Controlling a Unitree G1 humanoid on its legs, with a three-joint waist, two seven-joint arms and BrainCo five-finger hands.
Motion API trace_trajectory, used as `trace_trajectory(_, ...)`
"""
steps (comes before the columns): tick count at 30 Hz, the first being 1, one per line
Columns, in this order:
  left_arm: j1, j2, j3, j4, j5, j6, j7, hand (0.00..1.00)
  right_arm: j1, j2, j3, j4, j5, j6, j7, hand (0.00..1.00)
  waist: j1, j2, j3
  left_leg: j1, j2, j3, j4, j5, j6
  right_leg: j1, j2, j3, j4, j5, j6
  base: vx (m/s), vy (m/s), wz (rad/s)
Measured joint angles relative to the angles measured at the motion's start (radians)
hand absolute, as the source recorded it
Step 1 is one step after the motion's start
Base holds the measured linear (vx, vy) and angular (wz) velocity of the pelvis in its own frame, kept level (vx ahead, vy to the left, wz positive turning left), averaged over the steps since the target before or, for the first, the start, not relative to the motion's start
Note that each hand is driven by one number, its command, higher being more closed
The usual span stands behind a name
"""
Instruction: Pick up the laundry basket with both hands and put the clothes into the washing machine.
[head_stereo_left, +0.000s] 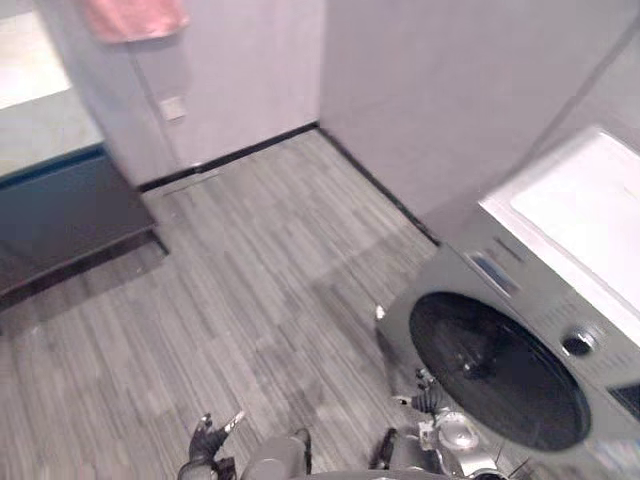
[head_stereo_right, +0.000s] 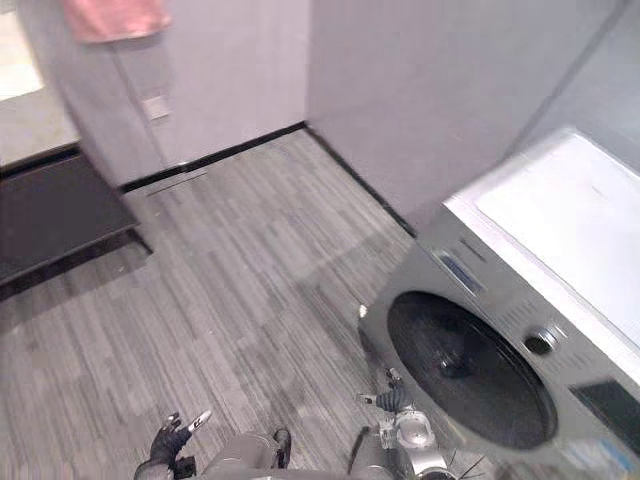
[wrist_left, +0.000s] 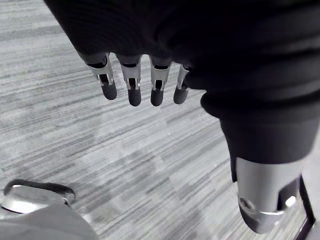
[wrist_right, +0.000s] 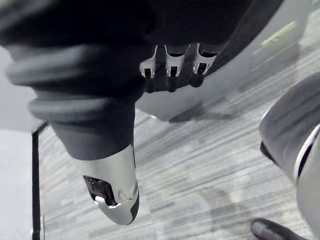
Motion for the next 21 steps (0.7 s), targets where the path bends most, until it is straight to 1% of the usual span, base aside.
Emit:
trace_trajectory(1, -0.014, -0.008, -0.015, 0.000, 0.000, -0.003, 0.002, 0.00, 0.000, -0.002, 0.000, -0.001, 0.000, 0.000, 0.000, 0.00, -0.005, 0.009, 0.013, 0.029, -0.006, -0.051, -0.009, -0.004, 0.004, -0.014, 0.048, 0.041, -0.098, 0.015, 0.009, 0.33, -0.147, 1.68)
trace_trajectory(2, -0.024, -0.012, -0.024, 0.000, 0.001, -0.013, 0.001, 0.00, 0.000, -0.004, -0.001, -0.005, 0.000, 0.000, -0.001, 0.00, -0.021, 0.015, 0.031, 0.064, -0.019, -0.126, -0.014, -0.015, -0.002, -0.021, 0.083, 0.093, -0.229, 0.058, 0.036, 0.34, -0.175, 1.75)
trace_trajectory(3, -0.026, -0.013, -0.025, 0.000, 0.001, -0.014, 0.001, 0.00, 0.001, -0.005, -0.001, -0.009, 0.000, 0.000, -0.001, 0.00, -0.025, 0.012, 0.033, 0.074, -0.028, -0.152, -0.013, -0.020, -0.004, -0.022, 0.088, 0.117, -0.276, 0.080, 0.045, 0.38, -0.231, 1.72)
trace_trajectory(4, -0.029, -0.012, -0.025, 0.000, 0.003, -0.015, 0.001, 0.00, 0.002, -0.007, -0.001, -0.021, 0.000, 0.000, -0.001, 0.00, -0.025, -0.005, 0.043, 0.094, -0.051, -0.207, -0.005, -0.041, -0.015, -0.032, 0.087, 0.173, -0.355, 0.124, 0.043, 0.40, -0.298, 1.65)
trace_trajectory(5, -0.029, -0.016, -0.026, 0.002, 0.010, -0.015, 0.001, 0.00, 0.004, -0.017, -0.004, -0.029, 0.000, 0.000, -0.001, 0.00, -0.029, -0.010, 0.041, 0.105, -0.058, -0.284, 0.030, -0.083, -0.026, -0.041, 0.089, 0.213, -0.335, 0.184, 0.011, 0.42, -0.329, 1.70)
trace_trajectory(6, -0.028, -0.013, -0.029, 0.002, 0.012, -0.015, 0.001, 0.00, 0.006, -0.024, -0.006, -0.030, 0.000, 0.000, -0.001, 0.00, -0.041, -0.004, 0.037, 0.106, -0.054, -0.312, 0.042, -0.098, -0.034, -0.037, 0.094, 0.209, -0.312, 0.207, -0.002, 0.44, -0.360, 1.83)
trace_trajectory(7, -0.032, -0.021, -0.040, 0.005, 0.013, -0.016, 0.001, 0.00, 0.008, -0.032, -0.008, -0.037, 0.000, 0.000, 0.002, 0.00, -0.049, 0.017, 0.041, 0.105, -0.040, -0.339, 0.083, -0.109, -0.060, -0.036, 0.087, 0.161, -0.254, 0.215, -0.036, 0.48, -0.338, 1.48)
trace_trajectory(8, -0.035, -0.040, -0.040, 0.004, 0.014, -0.019, 0.002, 0.00, -0.006, -0.047, -0.025, -0.041, 0.000, 0.000, 0.005, 0.00, -0.045, 0.044, 0.046, 0.065, -0.009, -0.283, 0.162, -0.102, -0.118, -0.021, 0.094, 0.106, -0.235, 0.194, -0.066, 0.47, -0.316, 1.24)
trace_trajectory(9, -0.035, -0.048, -0.028, 0.001, 0.013, -0.022, 0.002, 0.00, -0.013, -0.052, -0.030, -0.041, 0.000, 0.000, 0.007, 0.00, -0.044, 0.049, 0.046, 0.043, 0.007, -0.242, 0.202, -0.093, -0.149, -0.010, 0.099, 0.090, -0.230, 0.183, -0.076, 0.46, -0.303, 0.68)
trace_trajectory(10, -0.034, -0.053, -0.015, 0.001, 0.012, -0.023, 0.004, 0.00, -0.023, -0.049, -0.027, -0.042, 0.001, 0.000, 0.008, 0.00, -0.043, 0.052, 0.046, 0.007, 0.040, -0.152, 0.290, -0.062, -0.200, 0.023, 0.114, 0.070, -0.238, 0.168, -0.090, 0.48, -0.316, 0.51)
trace_trajectory(11, -0.040, -0.047, -0.021, 0.000, 0.012, -0.024, 0.005, 0.00, -0.024, -0.038, -0.021, -0.054, 0.005, -0.001, 0.007, 0.00, -0.041, 0.048, 0.049, -0.044, 0.116, -0.003, 0.413, -0.020, -0.234, 0.105, 0.132, 0.037, -0.288, 0.155, -0.109, 0.40, -0.260, 0.52)
trace_trajectory(12, -0.044, -0.047, -0.025, -0.002, 0.012, -0.025, 0.004, 0.00, -0.024, -0.032, -0.020, -0.056, 0.009, -0.001, 0.007, 0.00, -0.043, 0.047, 0.049, -0.056, 0.146, 0.046, 0.438, -0.027, -0.223, 0.136, 0.137, 0.025, -0.310, 0.153, -0.112, 0.33, -0.207, 0.56)
trace_trajectory(13, -0.055, -0.048, -0.033, -0.004, 0.015, -0.030, 0.003, 0.00, -0.022, -0.029, -0.027, -0.060, 0.014, -0.002, 0.007, 0.00, -0.046, 0.044, 0.048, -0.070, 0.189, 0.119, 0.453, -0.043, -0.207, 0.181, 0.138, -0.005, -0.343, 0.154, -0.112, 0.22, -0.128, 0.62)
trace_trajectory(14, -0.070, -0.050, -0.052, -0.011, 0.018, -0.033, 0.001, 0.00, -0.016, -0.031, -0.032, -0.066, 0.021, -0.004, 0.007, 0.00, -0.049, 0.042, 0.048, -0.085, 0.223, 0.176, 0.418, -0.049, -0.199, 0.220, 0.129, -0.037, -0.374, 0.154, -0.112, 0.29, -0.143, 0.79)
trace_trajectory(15, -0.080, -0.050, -0.067, -0.036, 0.024, -0.036, -0.001, 0.00, -0.017, -0.040, -0.050, -0.066, 0.021, -0.005, 0.006, 0.00, -0.049, 0.041, 0.047, -0.105, 0.235, 0.203, 0.320, -0.049, -0.199, 0.243, 0.117, -0.064, -0.404, 0.155, -0.110, 0.20, -0.063, 0.68)
trace_trajectory(16, -0.082, -0.049, -0.068, -0.044, 0.032, -0.037, -0.001, 0.00, -0.019, -0.044, -0.054, -0.066, 0.021, -0.005, 0.005, 0.00, -0.049, 0.041, 0.046, -0.113, 0.236, 0.202, 0.275, -0.048, -0.201, 0.247, 0.113, -0.074, -0.412, 0.155, -0.109, 0.13, 0.017, 0.61)
trace_trajectory(17, -0.097, -0.043, -0.069, -0.045, 0.053, -0.038, -0.001, 0.00, -0.019, -0.051, -0.058, -0.066, 0.021, -0.005, 0.001, 0.00, -0.049, 0.042, 0.046, -0.128, 0.237, 0.197, 0.162, -0.041, -0.208, 0.253, 0.102, -0.093, -0.424, 0.158, -0.100, 0.09, 0.091, 0.49)
trace_trajectory(18, -0.104, -0.035, -0.070, -0.045, 0.061, -0.038, -0.001, 0.00, -0.019, -0.052, -0.062, -0.066, 0.020, -0.005, -0.005, 0.00, -0.048, 0.045, 0.044, -0.121, 0.246, 0.197, 0.026, 0.005, -0.232, 0.256, 0.095, -0.105, -0.424, 0.157, -0.080, 0.08, 0.122, 0.43)
trace_trajectory(19, -0.104, -0.034, -0.070, -0.045, 0.062, -0.038, -0.001, 0.00, -0.019, -0.054, -0.063, -0.066, 0.018, -0.005, -0.006, 0.00, -0.049, 0.052, 0.042, -0.117, 0.252, 0.197, -0.026, 0.062, -0.229, 0.259, 0.100, -0.107, -0.425, 0.153, -0.069, 0.12, 0.213, 0.21)
trace_trajectory(20, -0.103, -0.030, -0.072, -0.039, 0.062, -0.038, -0.001, 0.00, -0.019, -0.061, -0.068, -0.059, 0.016, -0.005, -0.010, 0.00, -0.048, 0.070, 0.041, -0.104, 0.272, 0.196, -0.076, 0.186, -0.211, 0.279, 0.119, -0.101, -0.426, 0.141, -0.051, 0.10, 0.184, 0.08)
trace_trajectory(21, -0.102, -0.017, -0.074, -0.039, 0.062, -0.035, -0.001, 0.00, -0.018, -0.045, -0.067, -0.060, 0.015, -0.001, -0.010, 0.00, -0.044, 0.049, 0.036, -0.092, 0.253, 0.199, -0.085, 0.195, -0.214, 0.285, 0.105, -0.088, -0.431, 0.149, -0.038, 0.11, 0.186, 0.15)
